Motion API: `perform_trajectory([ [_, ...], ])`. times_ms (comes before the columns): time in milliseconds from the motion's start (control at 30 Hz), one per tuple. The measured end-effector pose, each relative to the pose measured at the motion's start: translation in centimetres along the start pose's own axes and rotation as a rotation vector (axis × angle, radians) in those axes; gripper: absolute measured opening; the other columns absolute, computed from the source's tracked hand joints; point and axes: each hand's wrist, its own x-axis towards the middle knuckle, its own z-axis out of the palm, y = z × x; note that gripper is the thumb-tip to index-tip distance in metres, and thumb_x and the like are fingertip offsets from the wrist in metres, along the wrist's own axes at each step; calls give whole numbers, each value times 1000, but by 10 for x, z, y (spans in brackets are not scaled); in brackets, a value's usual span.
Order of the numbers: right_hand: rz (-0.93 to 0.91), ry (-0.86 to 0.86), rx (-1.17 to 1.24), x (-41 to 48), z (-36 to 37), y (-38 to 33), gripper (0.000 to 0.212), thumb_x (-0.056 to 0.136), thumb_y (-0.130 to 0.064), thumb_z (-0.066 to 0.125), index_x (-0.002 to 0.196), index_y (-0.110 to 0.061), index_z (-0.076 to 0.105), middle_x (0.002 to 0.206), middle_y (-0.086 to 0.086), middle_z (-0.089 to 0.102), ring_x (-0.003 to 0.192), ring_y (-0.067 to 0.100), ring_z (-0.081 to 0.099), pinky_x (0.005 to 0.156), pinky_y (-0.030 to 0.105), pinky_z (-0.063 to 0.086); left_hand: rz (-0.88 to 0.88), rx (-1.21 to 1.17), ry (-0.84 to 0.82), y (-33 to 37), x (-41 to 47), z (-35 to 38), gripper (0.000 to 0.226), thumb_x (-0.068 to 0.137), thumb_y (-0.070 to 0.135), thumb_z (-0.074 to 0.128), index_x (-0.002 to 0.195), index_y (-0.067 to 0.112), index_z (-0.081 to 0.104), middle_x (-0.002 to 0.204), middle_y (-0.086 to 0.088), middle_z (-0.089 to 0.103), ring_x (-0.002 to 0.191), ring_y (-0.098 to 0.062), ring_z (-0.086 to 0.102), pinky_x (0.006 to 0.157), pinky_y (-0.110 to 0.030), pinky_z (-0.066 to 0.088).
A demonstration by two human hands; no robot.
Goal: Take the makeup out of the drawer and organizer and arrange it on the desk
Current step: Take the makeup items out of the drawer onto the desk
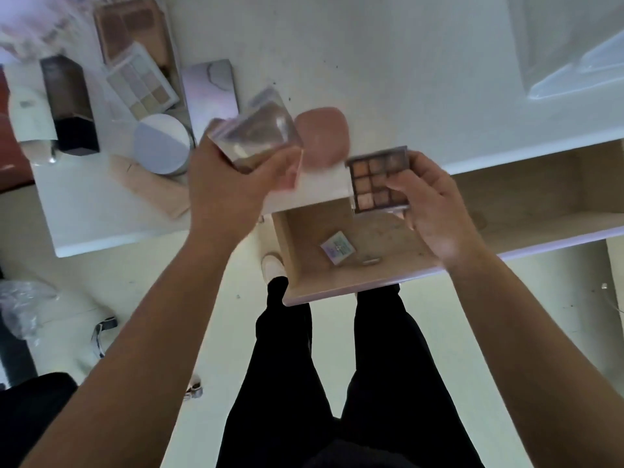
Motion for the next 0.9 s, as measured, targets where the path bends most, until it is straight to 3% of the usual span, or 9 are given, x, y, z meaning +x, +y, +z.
perform_trajectory([
  [100, -96, 83, -66, 26, 29, -22, 28, 93, -9, 61, 120, -14, 62, 100, 4, 76, 95, 21, 73, 82, 35, 58, -16, 123, 196, 8, 67, -20, 74, 56, 56, 85, 116, 17, 64, 104, 10, 71, 95, -4, 67, 84, -30, 57],
  [233, -80, 78, -17, 67, 66, -38, 37, 92, -8, 62, 130, -8, 59, 106, 7, 75, 99, 19, 73, 82, 30, 59, -49, 173, 186, 5, 127, -34, 75, 52, 55, 82, 115, 19, 63, 108, 7, 69, 97, -8, 67, 84, -35, 58],
  [367, -96, 29, -99, 88, 78, -34, 12, 81, -13, 65, 86, -19, 56, 86, 3, 63, 87, 16, 62, 101, 48, 50, -117, 154, 182, 2, 137, -36, 66, 66, 50, 78, 116, 11, 59, 101, 6, 67, 90, -11, 69, 80, -35, 60],
  [467, -121, 67, -112, 72, 65, -29, 33, 84, -14, 71, 116, -17, 62, 112, 3, 70, 106, 18, 67, 101, 43, 52, 48, 303, 269, -1, 96, -32, 53, 83, 44, 67, 123, 13, 53, 99, 14, 58, 90, -6, 58, 79, -8, 46],
  [567, -114, 103, -114, 45, 35, -22, 33, 91, -11, 69, 123, -11, 66, 110, 7, 72, 103, 20, 70, 86, 32, 58, 237, 272, 301, -14, 40, -18, 37, 89, 36, 63, 117, 13, 59, 111, 6, 63, 92, -6, 61, 77, -20, 50],
  [633, -78, 59, -153, 26, 14, -15, 18, 93, -11, 65, 110, -14, 71, 97, 5, 74, 89, 18, 71, 74, 27, 55, 313, 215, 235, -28, 2, -1, 24, 90, 26, 64, 109, 11, 61, 105, 0, 64, 88, -11, 64, 67, -26, 51],
  [733, 25, 1, -357, 13, -10, 13, 12, 92, -9, 65, 98, -17, 73, 89, 2, 74, 81, 13, 68, 72, 29, 55, 344, 268, -13, -56, -46, 26, 14, 89, 14, 66, 102, 9, 64, 98, -1, 63, 84, -14, 61, 71, -23, 47],
  [833, 68, -23, -814, 25, -29, 58, 19, 88, -9, 63, 91, -25, 75, 91, -3, 74, 88, 15, 69, 83, 34, 55, 323, 379, -336, -89, -62, 46, 14, 88, 12, 65, 101, 10, 65, 100, -1, 62, 88, -16, 59, 73, -20, 42],
  [900, 177, -164, -1185, 36, -32, 81, 22, 88, -15, 63, 105, -23, 73, 101, -1, 72, 103, 22, 67, 85, 26, 48, 281, 506, -513, -107, -60, 58, 20, 90, 15, 63, 109, 11, 63, 105, -5, 62, 93, -22, 59, 72, -18, 34],
])
